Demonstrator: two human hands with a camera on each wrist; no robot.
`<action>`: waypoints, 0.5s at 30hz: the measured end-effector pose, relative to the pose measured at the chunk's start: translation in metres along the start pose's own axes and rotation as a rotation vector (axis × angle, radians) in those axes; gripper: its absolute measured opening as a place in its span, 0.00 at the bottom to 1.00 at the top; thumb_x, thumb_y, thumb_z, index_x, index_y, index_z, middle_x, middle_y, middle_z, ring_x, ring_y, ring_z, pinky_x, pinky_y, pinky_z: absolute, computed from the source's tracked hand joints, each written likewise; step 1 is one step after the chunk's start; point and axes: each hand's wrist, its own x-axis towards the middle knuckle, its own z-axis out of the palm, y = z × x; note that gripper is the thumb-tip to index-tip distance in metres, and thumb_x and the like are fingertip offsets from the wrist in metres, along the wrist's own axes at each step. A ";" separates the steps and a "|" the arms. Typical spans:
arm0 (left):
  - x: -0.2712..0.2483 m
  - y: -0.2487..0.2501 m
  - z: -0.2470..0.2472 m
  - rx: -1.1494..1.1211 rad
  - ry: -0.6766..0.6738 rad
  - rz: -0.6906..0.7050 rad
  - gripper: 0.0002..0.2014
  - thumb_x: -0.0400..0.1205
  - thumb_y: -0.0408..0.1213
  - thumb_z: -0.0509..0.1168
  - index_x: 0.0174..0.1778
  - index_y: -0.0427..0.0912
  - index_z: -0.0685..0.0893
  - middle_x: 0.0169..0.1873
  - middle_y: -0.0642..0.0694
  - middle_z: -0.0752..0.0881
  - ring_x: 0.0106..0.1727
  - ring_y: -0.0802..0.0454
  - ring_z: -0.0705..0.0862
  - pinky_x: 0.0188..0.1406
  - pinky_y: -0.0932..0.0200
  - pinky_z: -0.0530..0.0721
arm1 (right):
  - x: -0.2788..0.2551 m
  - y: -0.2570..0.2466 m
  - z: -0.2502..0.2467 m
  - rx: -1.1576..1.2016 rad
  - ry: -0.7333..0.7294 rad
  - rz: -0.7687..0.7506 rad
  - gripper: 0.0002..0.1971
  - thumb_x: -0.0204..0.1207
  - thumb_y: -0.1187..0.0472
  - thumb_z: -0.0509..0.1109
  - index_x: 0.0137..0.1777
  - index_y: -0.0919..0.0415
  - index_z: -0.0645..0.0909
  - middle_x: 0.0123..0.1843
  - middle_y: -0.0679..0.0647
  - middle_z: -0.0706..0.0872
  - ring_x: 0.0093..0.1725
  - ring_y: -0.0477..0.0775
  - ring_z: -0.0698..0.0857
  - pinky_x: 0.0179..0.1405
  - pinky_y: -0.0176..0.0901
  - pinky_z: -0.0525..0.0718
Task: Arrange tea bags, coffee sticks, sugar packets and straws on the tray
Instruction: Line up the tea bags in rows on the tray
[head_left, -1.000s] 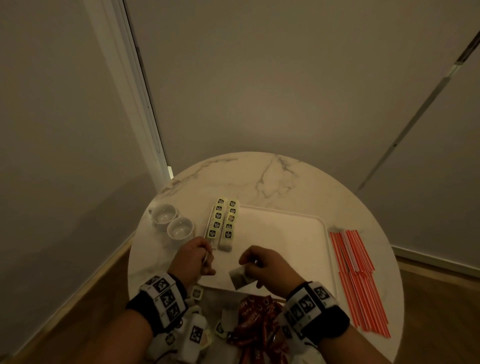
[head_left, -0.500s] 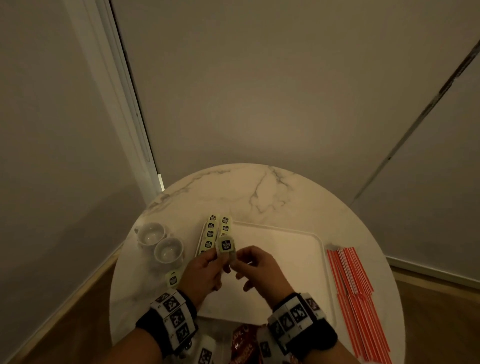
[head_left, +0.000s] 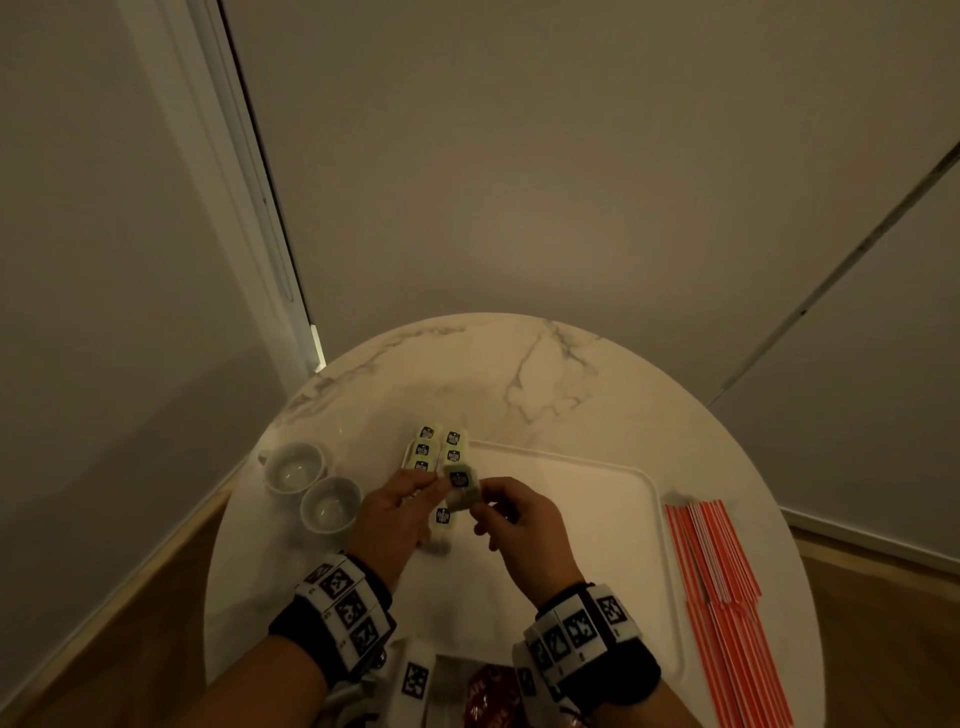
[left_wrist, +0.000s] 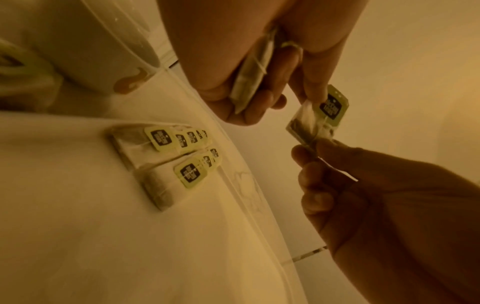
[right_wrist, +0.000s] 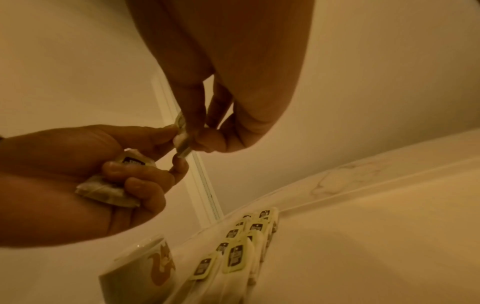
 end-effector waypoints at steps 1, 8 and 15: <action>0.000 -0.001 0.002 -0.067 -0.002 -0.017 0.04 0.81 0.33 0.66 0.46 0.38 0.86 0.26 0.50 0.80 0.22 0.57 0.72 0.21 0.63 0.73 | 0.001 -0.002 0.001 0.028 0.009 -0.007 0.09 0.77 0.69 0.70 0.54 0.59 0.86 0.41 0.52 0.88 0.32 0.41 0.84 0.31 0.34 0.79; 0.009 -0.006 0.008 -0.165 0.030 -0.060 0.08 0.80 0.35 0.68 0.53 0.39 0.87 0.19 0.54 0.78 0.23 0.54 0.67 0.22 0.62 0.70 | 0.012 0.006 0.004 -0.096 0.029 -0.073 0.18 0.76 0.62 0.73 0.39 0.32 0.83 0.44 0.45 0.86 0.39 0.46 0.81 0.39 0.38 0.79; 0.011 -0.005 0.007 -0.142 0.082 -0.142 0.07 0.82 0.35 0.66 0.55 0.44 0.83 0.27 0.50 0.81 0.17 0.62 0.74 0.15 0.65 0.72 | 0.047 0.030 0.002 0.003 0.129 0.234 0.18 0.71 0.68 0.74 0.28 0.43 0.84 0.26 0.39 0.85 0.30 0.37 0.80 0.37 0.38 0.78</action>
